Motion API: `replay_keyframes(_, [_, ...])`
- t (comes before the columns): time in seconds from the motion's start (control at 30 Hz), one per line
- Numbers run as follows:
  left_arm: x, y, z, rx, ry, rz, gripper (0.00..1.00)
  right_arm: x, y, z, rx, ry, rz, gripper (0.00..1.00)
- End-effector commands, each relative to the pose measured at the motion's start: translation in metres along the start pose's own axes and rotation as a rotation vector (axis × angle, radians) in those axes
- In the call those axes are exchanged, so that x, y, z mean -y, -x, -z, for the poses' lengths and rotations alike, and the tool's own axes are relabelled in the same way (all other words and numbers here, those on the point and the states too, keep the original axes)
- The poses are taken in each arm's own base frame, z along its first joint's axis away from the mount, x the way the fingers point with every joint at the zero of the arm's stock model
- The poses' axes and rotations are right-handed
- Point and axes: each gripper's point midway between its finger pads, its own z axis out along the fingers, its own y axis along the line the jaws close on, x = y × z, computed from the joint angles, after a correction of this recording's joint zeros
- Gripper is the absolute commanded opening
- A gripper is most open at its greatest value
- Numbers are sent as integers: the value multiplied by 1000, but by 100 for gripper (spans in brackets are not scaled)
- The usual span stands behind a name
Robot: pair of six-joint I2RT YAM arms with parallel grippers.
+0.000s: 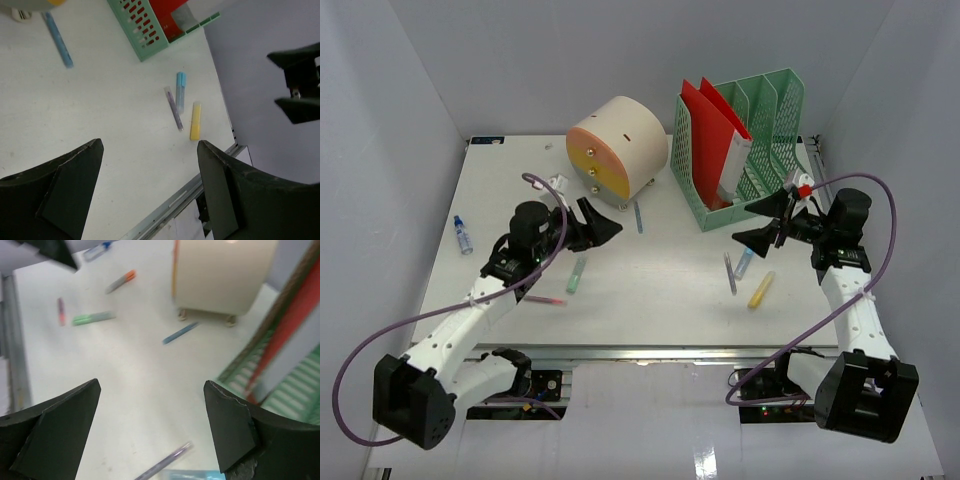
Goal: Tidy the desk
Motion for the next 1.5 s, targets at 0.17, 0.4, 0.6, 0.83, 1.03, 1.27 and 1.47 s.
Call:
replay_keyframes(0.17, [-1,116,-17,156,-138,-193,87,-64,-57,8,-29,204,-206,90])
replay_keyframes(0.4, [-24,150,-39,173,-160,-235,79,-61,-67,10,-71,167,-183,90])
replay_keyframes(0.6, [-39,173,-47,137,-258,-125,70,-64,-66,11,-69,159,-148,90])
replay_keyframes(0.83, [-64,179,-73,77,-268,-51,98,-59,-69,10,-84,147,-164,91])
replay_keyframes(1.03, [-76,182,-88,63,-261,-30,98,-57,-70,10,-92,136,-159,90])
replay_keyframes(1.27, [-92,182,-107,32,-269,30,90,-54,-72,11,-102,125,-157,91])
replay_keyframes(1.47, [-100,185,-119,16,-267,68,78,-53,-73,11,-107,120,-159,90])
